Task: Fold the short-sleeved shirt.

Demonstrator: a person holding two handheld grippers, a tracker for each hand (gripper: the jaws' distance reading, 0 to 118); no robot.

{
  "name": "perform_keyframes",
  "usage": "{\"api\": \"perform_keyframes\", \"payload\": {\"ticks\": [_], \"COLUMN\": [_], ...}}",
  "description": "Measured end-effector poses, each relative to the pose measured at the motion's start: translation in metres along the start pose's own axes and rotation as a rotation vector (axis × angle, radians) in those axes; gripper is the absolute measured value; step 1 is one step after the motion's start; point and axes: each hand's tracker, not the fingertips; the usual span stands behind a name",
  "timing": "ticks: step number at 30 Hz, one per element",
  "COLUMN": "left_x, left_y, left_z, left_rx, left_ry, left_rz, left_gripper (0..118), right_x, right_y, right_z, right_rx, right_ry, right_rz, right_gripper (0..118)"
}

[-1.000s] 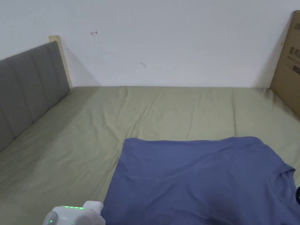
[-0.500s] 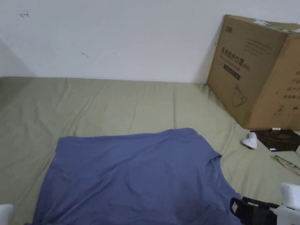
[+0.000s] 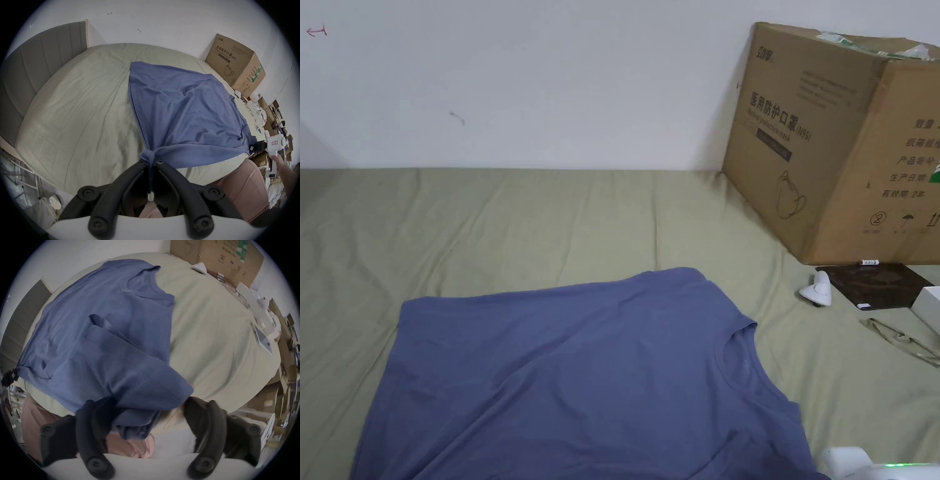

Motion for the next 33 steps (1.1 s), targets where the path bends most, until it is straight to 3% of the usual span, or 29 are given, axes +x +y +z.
{"api": "perform_keyframes", "payload": {"ticks": [1,3,4,5,8,16,21,23,27,30,33], "left_x": [0.0,-0.001,-0.001,-0.001,0.0,-0.014,-0.01,-0.013,-0.015,-0.02,-0.029], "left_y": [-0.001,-0.002,-0.002,-0.003,-0.004,-0.007,0.003,0.016,0.054,0.095,0.135], "left_z": [-0.001,-0.003,-0.002,-0.001,0.005,0.024,0.039,0.037,0.015,-0.019,-0.064], "left_rx": [-0.005,-0.017,-0.024,-0.026,-0.007,0.0,0.013,0.031,0.042,-0.021,-0.1], "left_ry": [0.003,0.001,-0.006,-0.021,-0.02,-0.03,-0.041,-0.054,-0.054,-0.055,-0.035], "left_rz": [-0.001,-0.002,0.005,0.014,0.011,0.012,-0.001,0.043,0.076,0.121,0.133], "left_gripper": [3,3,3,3,3,3,3,3,3,3,3], "right_x": [-0.003,-0.003,-0.002,-0.003,-0.005,0.016,0.017,0.017,0.009,0.003,-0.003], "right_y": [-0.002,-0.004,-0.003,-0.006,-0.006,-0.02,-0.015,0.001,0.053,0.112,0.169], "right_z": [0.005,0.018,0.022,0.028,0.039,0.084,0.108,0.113,0.111,0.095,0.062], "right_rx": [0.011,0.039,0.045,0.053,0.057,0.09,0.119,0.136,0.167,0.184,0.157], "right_ry": [-0.001,-0.003,0.044,0.113,0.093,0.16,0.221,0.264,0.26,0.258,0.248], "right_rz": [0.01,0.034,0.038,0.024,0.019,0.015,-0.063,-0.11,-0.11,-0.114,-0.166], "right_gripper": [71,21,3,3,3,3,3,3,3,3,3]}}
